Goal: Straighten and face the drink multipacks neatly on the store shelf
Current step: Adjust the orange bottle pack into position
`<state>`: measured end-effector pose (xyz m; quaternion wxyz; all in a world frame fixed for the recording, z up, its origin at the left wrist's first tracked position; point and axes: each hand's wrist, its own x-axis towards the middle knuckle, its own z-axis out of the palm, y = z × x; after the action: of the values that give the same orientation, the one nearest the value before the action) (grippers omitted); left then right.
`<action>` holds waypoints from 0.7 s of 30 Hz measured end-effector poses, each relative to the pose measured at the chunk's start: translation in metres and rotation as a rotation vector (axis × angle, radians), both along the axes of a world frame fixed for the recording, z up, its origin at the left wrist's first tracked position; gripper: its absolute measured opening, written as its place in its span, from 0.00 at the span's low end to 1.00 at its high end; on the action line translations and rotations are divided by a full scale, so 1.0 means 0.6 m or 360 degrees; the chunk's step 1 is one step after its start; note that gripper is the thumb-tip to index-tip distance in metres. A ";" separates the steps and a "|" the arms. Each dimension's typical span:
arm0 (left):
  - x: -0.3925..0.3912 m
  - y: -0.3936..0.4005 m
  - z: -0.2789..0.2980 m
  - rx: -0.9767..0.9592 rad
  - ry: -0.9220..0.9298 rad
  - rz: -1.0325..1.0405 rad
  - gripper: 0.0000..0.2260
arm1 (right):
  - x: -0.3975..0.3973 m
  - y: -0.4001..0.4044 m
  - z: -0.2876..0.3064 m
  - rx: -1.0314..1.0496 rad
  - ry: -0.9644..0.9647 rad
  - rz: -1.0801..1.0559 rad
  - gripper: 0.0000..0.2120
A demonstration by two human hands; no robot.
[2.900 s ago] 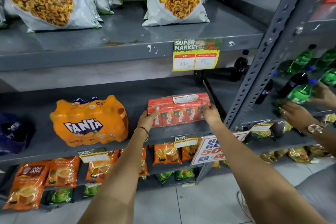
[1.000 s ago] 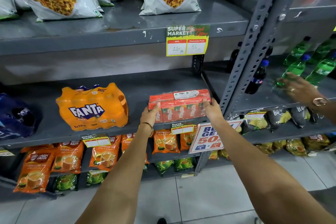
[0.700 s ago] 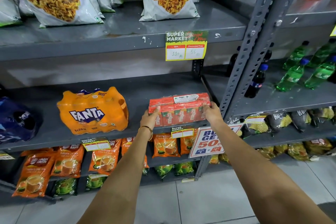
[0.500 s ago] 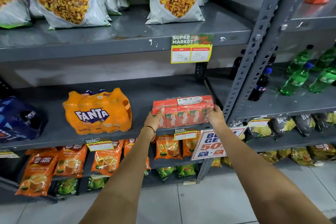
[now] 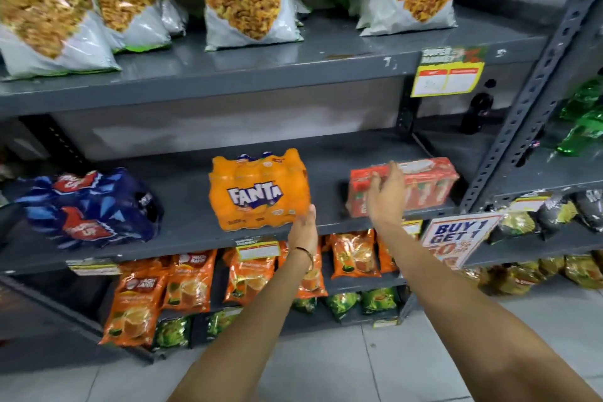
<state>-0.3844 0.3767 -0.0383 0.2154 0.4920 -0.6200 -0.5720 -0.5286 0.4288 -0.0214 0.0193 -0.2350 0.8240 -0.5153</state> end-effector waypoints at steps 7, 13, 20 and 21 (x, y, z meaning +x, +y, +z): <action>0.195 -0.127 -0.011 0.0034 -0.0232 0.0269 0.29 | 0.168 -0.083 0.014 -0.0054 -0.0689 0.0377 0.27; 0.231 -0.211 0.040 0.0292 0.0238 0.0477 0.31 | 0.175 -0.131 0.015 -0.0093 -0.1149 0.0532 0.40; 0.196 -0.255 0.072 0.0474 0.0383 0.0245 0.30 | 0.160 -0.150 0.032 -0.0041 -0.1400 0.0479 0.37; 0.192 -0.260 0.070 0.0470 0.0356 0.0205 0.29 | 0.162 -0.151 0.034 -0.0060 -0.1443 0.0471 0.36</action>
<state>-0.2694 0.2208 0.0036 0.2447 0.4902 -0.4688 -0.6929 -0.4312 0.3384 -0.0010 0.4459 -0.1017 0.6806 -0.5724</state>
